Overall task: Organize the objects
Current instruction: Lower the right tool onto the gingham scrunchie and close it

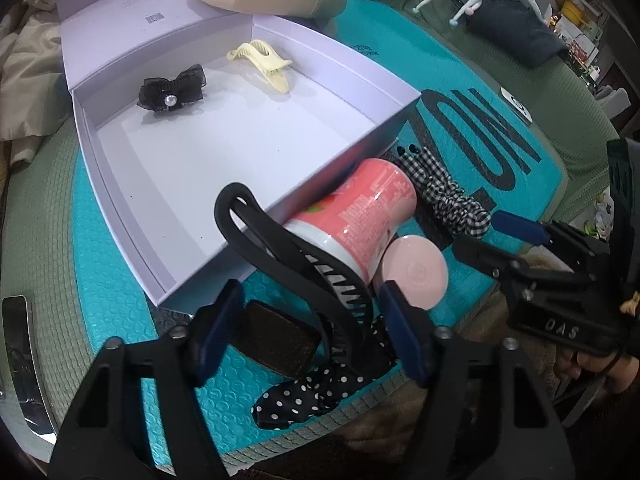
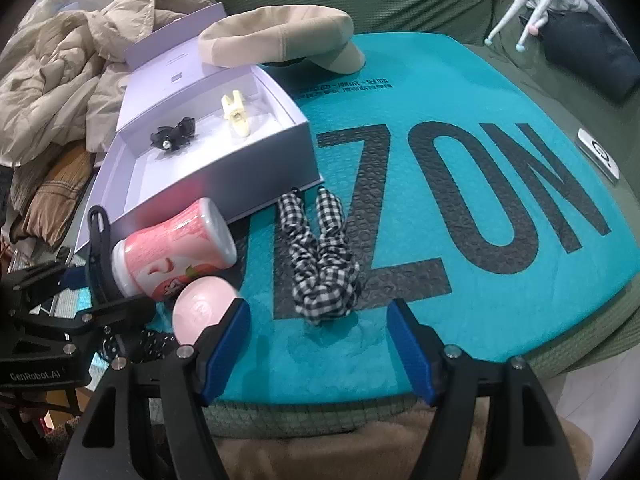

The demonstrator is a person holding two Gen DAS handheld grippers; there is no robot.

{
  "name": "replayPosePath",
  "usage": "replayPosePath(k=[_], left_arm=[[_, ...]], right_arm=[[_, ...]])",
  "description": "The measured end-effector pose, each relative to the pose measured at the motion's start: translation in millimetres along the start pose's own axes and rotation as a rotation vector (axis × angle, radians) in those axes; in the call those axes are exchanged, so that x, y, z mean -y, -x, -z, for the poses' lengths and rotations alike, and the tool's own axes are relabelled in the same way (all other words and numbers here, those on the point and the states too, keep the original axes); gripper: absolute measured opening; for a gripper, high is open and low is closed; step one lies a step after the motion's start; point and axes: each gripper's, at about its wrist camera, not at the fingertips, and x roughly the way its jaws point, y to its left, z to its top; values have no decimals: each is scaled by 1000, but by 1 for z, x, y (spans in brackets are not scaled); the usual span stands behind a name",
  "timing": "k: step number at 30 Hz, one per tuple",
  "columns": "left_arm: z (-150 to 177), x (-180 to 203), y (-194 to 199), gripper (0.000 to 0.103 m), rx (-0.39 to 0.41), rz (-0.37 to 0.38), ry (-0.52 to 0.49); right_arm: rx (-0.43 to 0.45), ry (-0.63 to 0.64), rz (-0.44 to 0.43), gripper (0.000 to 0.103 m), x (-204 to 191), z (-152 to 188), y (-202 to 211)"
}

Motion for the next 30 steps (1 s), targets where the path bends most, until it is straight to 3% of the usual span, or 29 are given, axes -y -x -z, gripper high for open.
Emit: replayPosePath(k=[7,9,15,30], left_arm=[[-1,1,0,55,2,6,-17],[-1,1,1,54,1,9,-20],[0,3,1,43,5,37,-24],[-4,3,9,35,29,64,-47]], right_arm=[[19,-43,-12,69,8,1,-10],[33,-47,-5,56,8,1,-9],[67,-52,-9,41,10,5,-10],[92,-79,-14,28,14,10,-8]])
